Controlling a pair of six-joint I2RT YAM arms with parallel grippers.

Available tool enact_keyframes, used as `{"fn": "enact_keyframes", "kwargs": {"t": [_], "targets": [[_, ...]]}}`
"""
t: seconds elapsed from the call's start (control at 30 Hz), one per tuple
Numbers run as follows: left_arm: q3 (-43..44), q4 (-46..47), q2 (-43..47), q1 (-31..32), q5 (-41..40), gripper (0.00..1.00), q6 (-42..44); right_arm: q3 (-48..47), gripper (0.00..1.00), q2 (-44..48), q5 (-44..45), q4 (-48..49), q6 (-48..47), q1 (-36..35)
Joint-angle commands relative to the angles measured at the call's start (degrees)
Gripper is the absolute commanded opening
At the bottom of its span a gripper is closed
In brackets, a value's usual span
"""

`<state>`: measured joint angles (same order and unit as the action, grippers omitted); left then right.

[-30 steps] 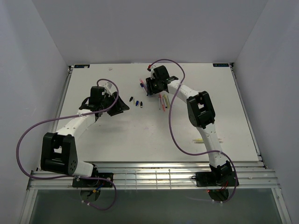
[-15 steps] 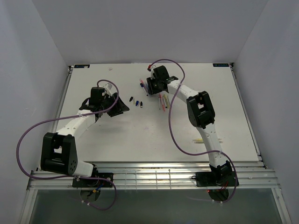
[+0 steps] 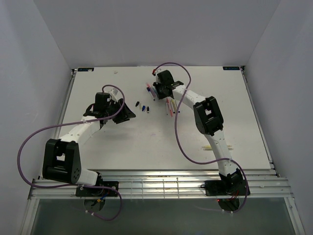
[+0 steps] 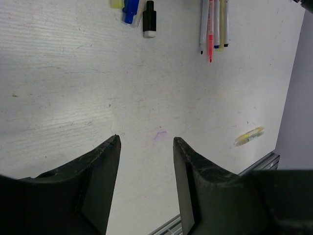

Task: Open the pen caps

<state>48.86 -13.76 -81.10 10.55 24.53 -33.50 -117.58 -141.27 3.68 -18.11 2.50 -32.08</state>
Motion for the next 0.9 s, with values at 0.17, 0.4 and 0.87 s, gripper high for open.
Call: {"fn": "enact_keyframes", "kwargs": {"t": [0.17, 0.4, 0.87], "targets": [[0.2, 1.7, 1.5, -0.2, 1.4, 0.56, -1.0, 0.2, 0.08, -1.9, 1.8, -4.3, -1.3, 1.0], [2.1, 0.6, 1.1, -0.2, 2.2, 0.56, -0.9, -2.1, 0.08, 1.3, -7.1, -1.8, 3.2, 3.9], [4.7, 4.3, 1.9, -0.3, 13.1, 0.61, -7.5, 32.9, 0.08, 34.9, -14.1, 11.8, 11.6, 2.7]]}}
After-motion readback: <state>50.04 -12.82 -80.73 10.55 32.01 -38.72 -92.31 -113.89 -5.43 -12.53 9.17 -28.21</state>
